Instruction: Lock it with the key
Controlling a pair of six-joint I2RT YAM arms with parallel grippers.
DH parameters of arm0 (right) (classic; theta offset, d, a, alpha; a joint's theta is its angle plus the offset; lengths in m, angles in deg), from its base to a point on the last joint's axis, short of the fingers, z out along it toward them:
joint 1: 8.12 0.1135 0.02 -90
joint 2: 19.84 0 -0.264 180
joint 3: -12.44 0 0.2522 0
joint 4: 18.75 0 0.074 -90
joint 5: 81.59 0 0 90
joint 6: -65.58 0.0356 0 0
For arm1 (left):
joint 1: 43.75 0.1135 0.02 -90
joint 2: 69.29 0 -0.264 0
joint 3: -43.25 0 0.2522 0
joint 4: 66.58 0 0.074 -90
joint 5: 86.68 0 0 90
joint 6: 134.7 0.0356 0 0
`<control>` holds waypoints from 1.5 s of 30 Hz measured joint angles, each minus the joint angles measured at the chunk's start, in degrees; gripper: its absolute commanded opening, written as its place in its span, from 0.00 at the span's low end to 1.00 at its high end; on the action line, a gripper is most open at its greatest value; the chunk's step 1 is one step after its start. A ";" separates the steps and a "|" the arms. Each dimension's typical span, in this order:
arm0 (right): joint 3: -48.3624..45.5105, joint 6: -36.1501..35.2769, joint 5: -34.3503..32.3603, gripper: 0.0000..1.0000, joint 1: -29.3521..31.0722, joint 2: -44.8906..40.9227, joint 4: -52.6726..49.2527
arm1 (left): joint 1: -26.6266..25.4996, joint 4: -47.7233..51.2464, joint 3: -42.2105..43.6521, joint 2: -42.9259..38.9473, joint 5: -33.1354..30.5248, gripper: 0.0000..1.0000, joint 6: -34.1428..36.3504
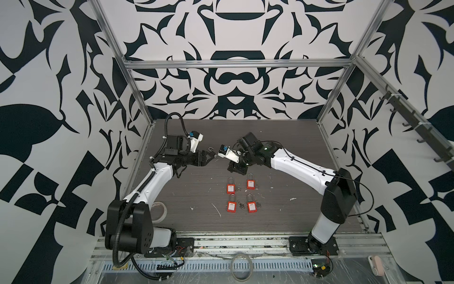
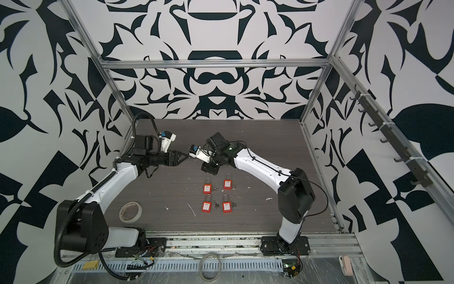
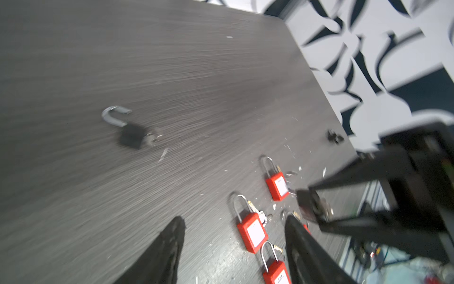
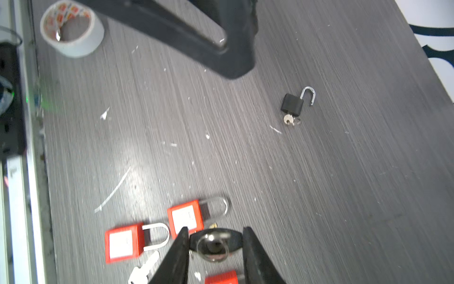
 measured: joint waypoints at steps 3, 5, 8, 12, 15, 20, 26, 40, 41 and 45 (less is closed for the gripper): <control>-2.56 -1.20 -0.07 0.33 -0.11 -0.98 0.83 | -0.24 -2.75 2.45 -1.20 -0.50 0.67 1.70; -3.13 -1.07 -0.72 0.31 -0.37 0.17 2.16 | -0.20 -3.69 2.86 -0.98 -1.07 0.67 1.88; -3.15 -0.35 -2.03 0.31 -0.98 3.65 5.62 | -0.15 -4.83 2.86 -0.83 -1.81 0.67 1.62; -3.15 0.13 -3.93 0.31 -2.69 8.28 10.08 | -0.15 -5.62 2.86 -0.83 -2.95 0.67 1.55; -3.04 -0.63 -4.94 0.31 -3.52 11.02 12.68 | -0.15 -5.73 2.86 -0.83 -3.54 0.67 1.60; -0.63 -2.03 -6.36 0.31 -3.63 15.67 15.28 | -0.15 -5.73 2.86 -0.83 -4.02 0.66 1.57; 1.73 -2.67 -7.15 0.32 -3.63 18.23 18.62 | -0.15 -5.73 3.34 -0.81 -4.94 0.66 1.57; -7.91 -3.65 -7.17 0.38 -4.15 15.19 28.37 | -0.55 -5.42 3.74 -0.37 -6.97 0.65 1.57; -8.85 -3.67 -7.15 0.38 -4.24 14.75 28.70 | -0.74 -5.27 3.74 -0.37 -7.28 0.65 1.60; -12.76 -3.67 -7.39 0.41 -4.68 12.09 29.92 | -2.05 -4.70 3.76 -0.37 -8.35 0.65 1.62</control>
